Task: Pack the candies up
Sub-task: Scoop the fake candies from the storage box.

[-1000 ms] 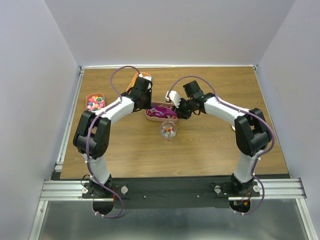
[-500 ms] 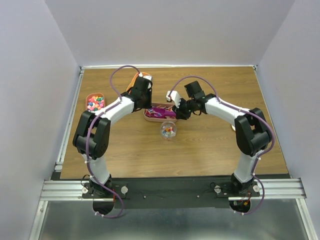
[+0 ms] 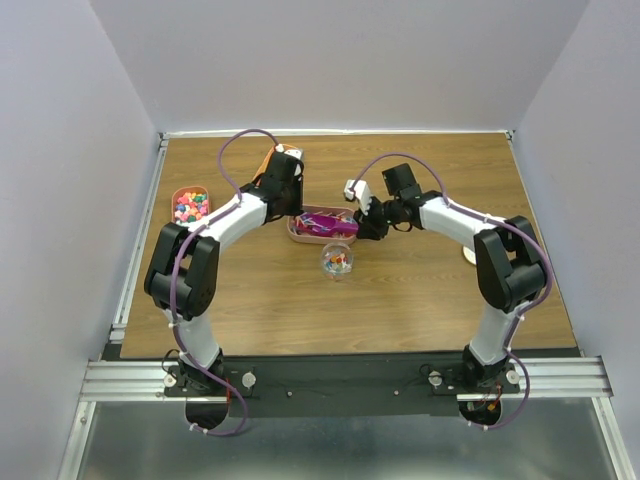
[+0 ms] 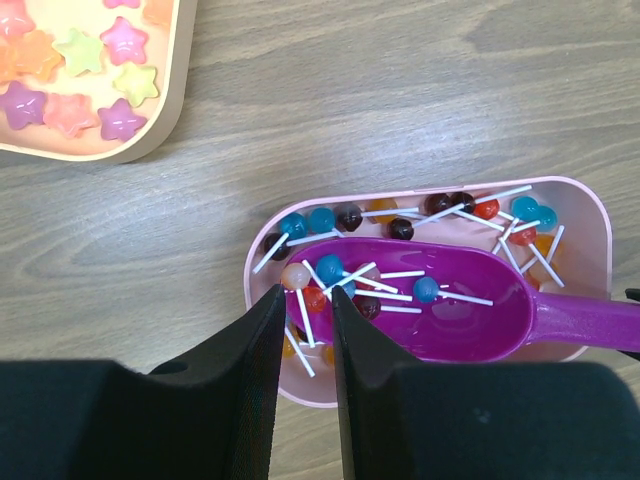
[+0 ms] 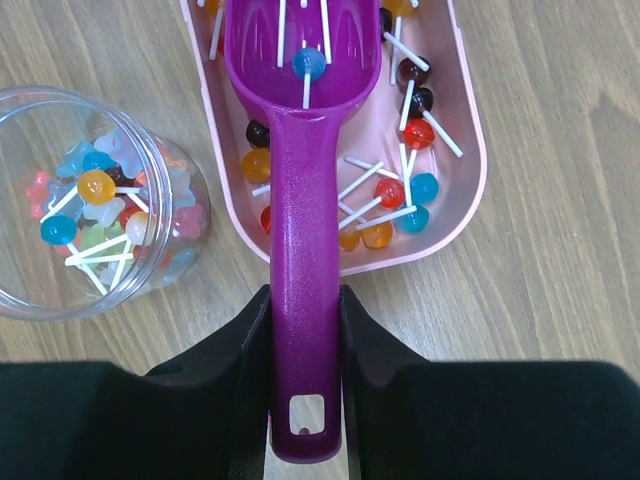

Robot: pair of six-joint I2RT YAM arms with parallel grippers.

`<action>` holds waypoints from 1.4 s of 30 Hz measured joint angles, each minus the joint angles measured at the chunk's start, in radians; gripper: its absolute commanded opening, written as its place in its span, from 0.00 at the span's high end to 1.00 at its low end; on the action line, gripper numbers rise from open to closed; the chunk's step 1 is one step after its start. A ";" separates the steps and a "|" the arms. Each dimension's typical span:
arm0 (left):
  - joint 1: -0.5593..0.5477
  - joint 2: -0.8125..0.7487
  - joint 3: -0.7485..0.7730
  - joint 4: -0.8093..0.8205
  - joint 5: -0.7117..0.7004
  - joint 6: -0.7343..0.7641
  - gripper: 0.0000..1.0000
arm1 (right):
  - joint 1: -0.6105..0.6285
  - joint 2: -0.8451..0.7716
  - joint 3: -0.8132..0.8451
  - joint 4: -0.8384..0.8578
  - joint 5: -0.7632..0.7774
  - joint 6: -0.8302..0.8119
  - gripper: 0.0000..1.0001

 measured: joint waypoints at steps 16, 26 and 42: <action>0.029 -0.084 -0.032 0.030 -0.023 -0.008 0.67 | -0.017 -0.072 -0.045 0.073 -0.057 0.026 0.99; 0.069 -0.153 -0.045 0.065 -0.061 -0.008 0.67 | -0.029 -0.118 -0.069 0.084 -0.060 0.029 0.99; 0.080 -0.331 -0.124 0.127 -0.214 0.018 0.25 | -0.037 -0.288 -0.131 0.091 -0.047 0.086 0.99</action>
